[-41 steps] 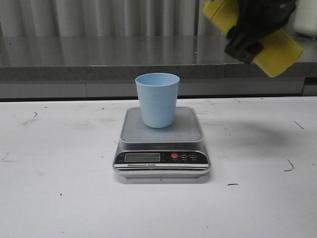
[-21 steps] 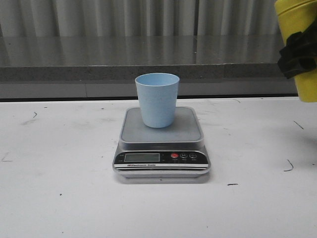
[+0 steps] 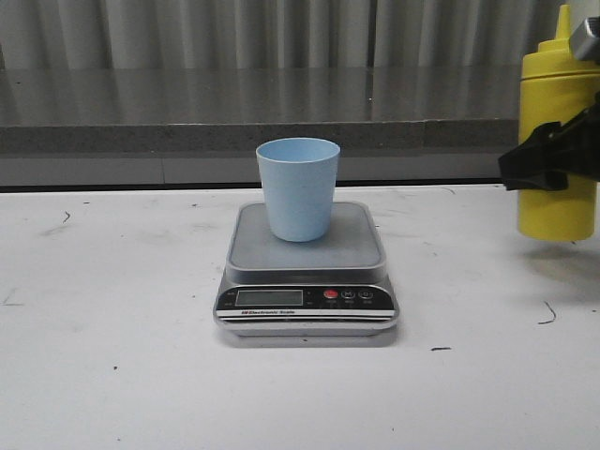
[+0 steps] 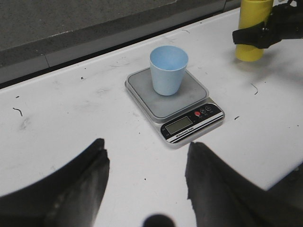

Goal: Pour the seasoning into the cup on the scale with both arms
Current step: 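Turn the bottle upright and lower it onto the table, right gripper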

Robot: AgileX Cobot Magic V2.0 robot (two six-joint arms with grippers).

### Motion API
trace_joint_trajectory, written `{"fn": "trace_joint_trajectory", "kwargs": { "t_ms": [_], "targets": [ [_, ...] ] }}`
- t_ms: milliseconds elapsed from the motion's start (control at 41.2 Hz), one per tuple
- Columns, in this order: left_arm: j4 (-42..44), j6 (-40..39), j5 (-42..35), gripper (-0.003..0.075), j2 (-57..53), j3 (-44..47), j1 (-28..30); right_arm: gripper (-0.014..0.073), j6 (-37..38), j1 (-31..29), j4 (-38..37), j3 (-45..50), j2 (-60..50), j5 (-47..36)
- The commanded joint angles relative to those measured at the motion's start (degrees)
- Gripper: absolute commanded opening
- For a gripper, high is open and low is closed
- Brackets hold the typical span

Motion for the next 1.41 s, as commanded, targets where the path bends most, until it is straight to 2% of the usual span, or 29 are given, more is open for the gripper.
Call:
{"fn": "trace_joint_trajectory", "kwargs": {
  "t_ms": [0, 218, 534, 825, 898, 1190, 1384],
  "targets": [
    [-0.3, -0.1, -4.3, 0.0369, 0.1, -1.5, -0.2, 0.0268, -3.4, -0.3, 2.3, -1.5, 0.6, -12.1],
    [-0.3, -0.1, -4.3, 0.0369, 0.1, -1.5, -0.2, 0.0268, -10.2, -0.3, 9.8, -1.5, 4.4, -14.9],
    [-0.3, -0.1, -4.3, 0.0369, 0.1, -1.5, -0.2, 0.0283, -11.2, -0.3, 10.5, -2.6, 8.0, -18.7],
    [-0.3, -0.1, -4.3, 0.0369, 0.1, -1.5, -0.2, 0.0572, -12.2, -0.3, 10.5, -2.7, 8.5, -17.7],
    [-0.3, -0.1, -4.3, 0.0368, 0.1, -1.5, -0.2, 0.0609, -12.2, -0.3, 10.5, -2.5, 8.5, -16.3],
    [-0.3, -0.1, -4.3, 0.0368, 0.1, -1.5, -0.2, 0.0602, -12.2, -0.3, 10.4, 0.1, 4.7, -14.3],
    [-0.3, -0.1, -4.3, 0.0369, 0.1, -1.5, -0.2, 0.0602, -11.7, -0.3, 10.3, 1.9, 0.4, -5.6]
  ]
}}
